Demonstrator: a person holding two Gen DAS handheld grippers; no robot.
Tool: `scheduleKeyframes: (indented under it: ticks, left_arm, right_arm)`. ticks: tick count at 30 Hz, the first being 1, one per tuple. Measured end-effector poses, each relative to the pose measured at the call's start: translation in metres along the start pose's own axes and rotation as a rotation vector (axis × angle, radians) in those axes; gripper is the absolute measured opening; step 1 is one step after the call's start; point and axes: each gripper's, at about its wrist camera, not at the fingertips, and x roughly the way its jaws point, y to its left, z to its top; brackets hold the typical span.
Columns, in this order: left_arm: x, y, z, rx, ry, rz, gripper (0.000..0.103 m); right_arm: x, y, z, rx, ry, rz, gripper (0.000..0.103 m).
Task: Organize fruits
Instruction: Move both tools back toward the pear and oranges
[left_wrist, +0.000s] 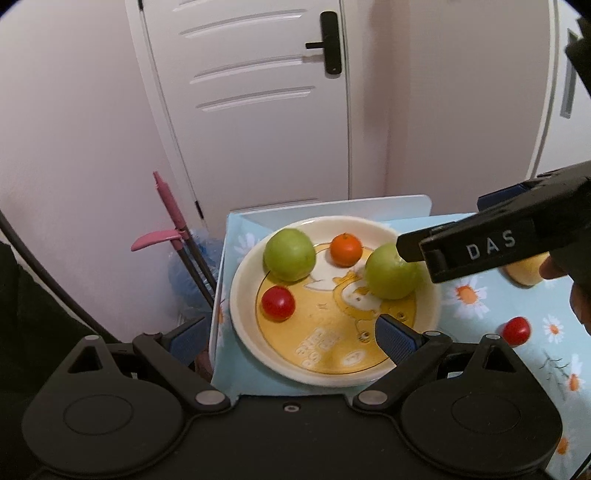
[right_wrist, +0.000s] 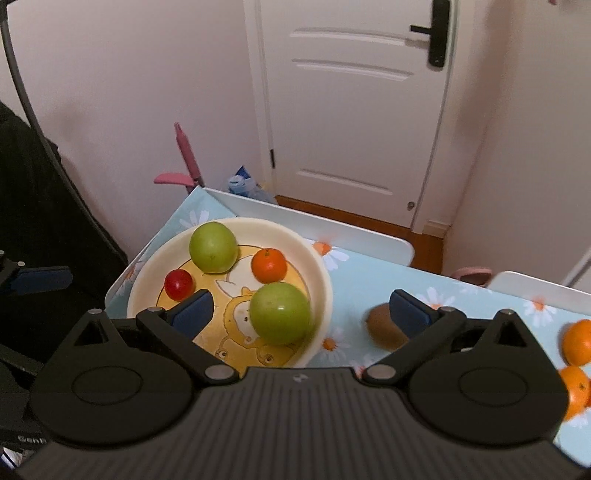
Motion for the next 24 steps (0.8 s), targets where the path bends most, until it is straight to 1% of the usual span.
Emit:
scheduleKeyframes:
  ticks: [6, 11, 15, 20, 24]
  left_arm:
    - [-0.017, -0.01, 0.015, 0.043, -0.043, -0.016, 0.099]
    - [-0.033, -0.022, 0.022, 0.055, -0.074, -0.024, 0.099]
    - [-0.045, -0.039, 0.023, 0.053, -0.085, -0.034, 0.099]
    - [-0.059, -0.065, 0.025, 0.029, -0.093, -0.019, 0.099]
    - [-0.07, -0.092, 0.027, 0.005, -0.103, -0.024, 0.099]
  right_arm:
    - [-0.035, -0.019, -0.002, 0.053, -0.027, -0.025, 0.103]
    - [-0.065, -0.047, -0.013, 0.093, -0.048, -0.044, 0.103]
    - [-0.088, -0.073, -0.027, 0.089, -0.055, -0.069, 0.103]
    - [-0.117, -0.109, -0.045, 0.073, -0.062, -0.069, 0.103]
    - [-0.131, -0.14, -0.058, 0.063, -0.058, -0.069, 0.103]
